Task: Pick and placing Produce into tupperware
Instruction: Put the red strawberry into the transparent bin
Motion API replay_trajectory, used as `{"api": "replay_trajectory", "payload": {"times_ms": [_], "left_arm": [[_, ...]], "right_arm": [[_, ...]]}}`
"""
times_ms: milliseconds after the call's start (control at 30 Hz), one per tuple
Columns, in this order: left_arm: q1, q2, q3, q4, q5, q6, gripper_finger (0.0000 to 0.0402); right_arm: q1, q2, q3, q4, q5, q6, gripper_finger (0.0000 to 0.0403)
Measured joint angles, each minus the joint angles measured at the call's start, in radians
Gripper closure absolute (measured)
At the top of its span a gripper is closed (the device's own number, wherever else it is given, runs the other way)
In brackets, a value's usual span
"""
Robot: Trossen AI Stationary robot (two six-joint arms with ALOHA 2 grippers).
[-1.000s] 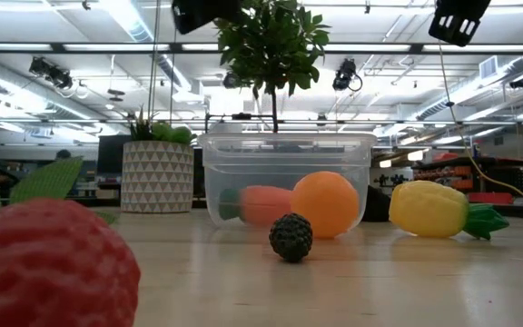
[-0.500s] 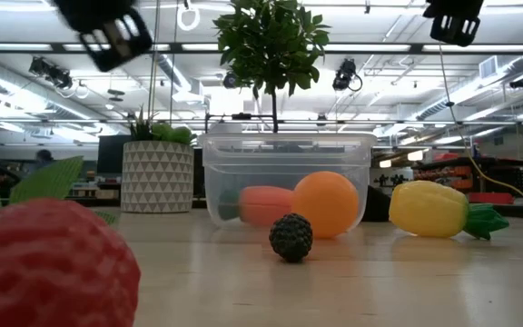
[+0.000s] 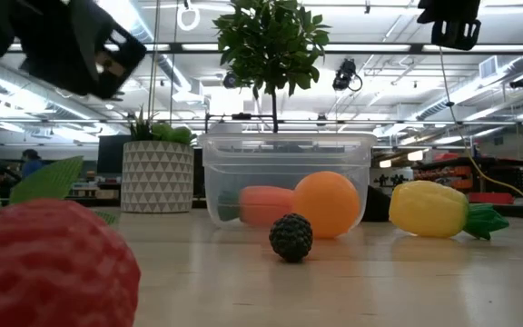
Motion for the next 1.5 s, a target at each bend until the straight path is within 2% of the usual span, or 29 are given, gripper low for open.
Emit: {"api": "replay_trajectory", "payload": {"times_ms": [267,533,667,1000,1500], "left_arm": [[-0.047,0.142,0.001,0.213,0.01,-0.01,0.0228],[-0.033,0.248,0.108,0.213,0.002,0.053,0.0243],[-0.005,0.299,0.171,0.184,0.064,0.052,0.024],[0.012,0.316,0.191,0.132,0.167,0.034,0.0241],[0.013,0.316,0.191,0.104,0.17,0.025,0.0244]], "right_arm": [[0.007,0.008,0.0,0.001,0.002,-0.017,0.0325],[0.007,0.007,0.0,0.001,-0.027,-0.069,0.0325],[0.012,0.007,0.0,0.001,-0.048,-0.087,0.0325],[0.074,0.007,0.0,0.002,-0.048,-0.074,0.0325],[0.087,0.007,0.0,0.002,-0.02,-0.045,0.0325]]}}
